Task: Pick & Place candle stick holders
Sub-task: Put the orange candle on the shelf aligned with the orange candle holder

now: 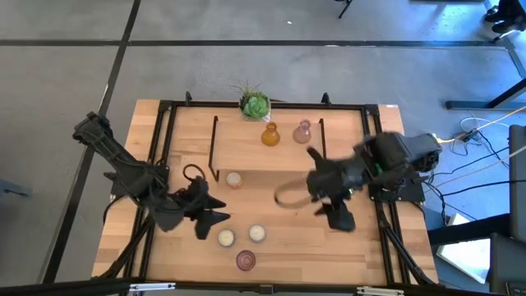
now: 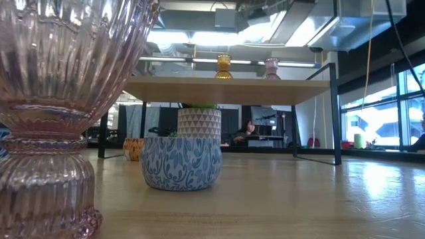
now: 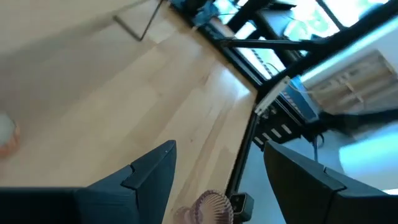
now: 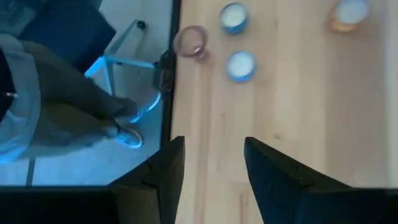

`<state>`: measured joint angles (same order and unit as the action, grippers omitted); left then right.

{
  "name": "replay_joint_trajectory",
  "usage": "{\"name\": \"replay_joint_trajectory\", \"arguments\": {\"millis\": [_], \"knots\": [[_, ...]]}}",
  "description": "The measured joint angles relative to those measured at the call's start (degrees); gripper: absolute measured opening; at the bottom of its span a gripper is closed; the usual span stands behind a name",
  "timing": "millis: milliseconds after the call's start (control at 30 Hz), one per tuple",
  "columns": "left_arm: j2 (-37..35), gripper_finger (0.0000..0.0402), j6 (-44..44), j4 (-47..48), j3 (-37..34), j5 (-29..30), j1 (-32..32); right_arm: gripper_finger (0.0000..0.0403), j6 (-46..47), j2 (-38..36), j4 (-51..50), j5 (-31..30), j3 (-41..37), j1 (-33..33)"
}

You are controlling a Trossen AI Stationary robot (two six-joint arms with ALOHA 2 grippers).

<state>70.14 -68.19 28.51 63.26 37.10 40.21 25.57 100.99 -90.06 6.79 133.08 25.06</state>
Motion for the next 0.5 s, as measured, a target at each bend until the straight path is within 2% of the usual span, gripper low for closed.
{"name": "replay_joint_trajectory", "arguments": {"millis": [100,233,367,500], "knots": [[3.91,0.0239,-5.54,0.01,0.00,-0.05,-1.16,0.0170,3.12,-0.28,0.04,-3.29,0.00,5.48],[10.14,0.0236,-9.80,-0.20,0.00,0.92,-3.04,0.0170,7.58,-0.30,0.04,-11.54,0.00,12.66],[15.98,0.0219,-3.88,0.01,0.00,-4.19,-4.78,0.0170,12.53,-0.31,0.04,-19.97,0.00,19.62],[19.90,0.0198,1.00,5.56,0.00,-12.02,-6.00,0.0170,17.14,-0.31,0.04,-28.84,0.00,24.97]]}}
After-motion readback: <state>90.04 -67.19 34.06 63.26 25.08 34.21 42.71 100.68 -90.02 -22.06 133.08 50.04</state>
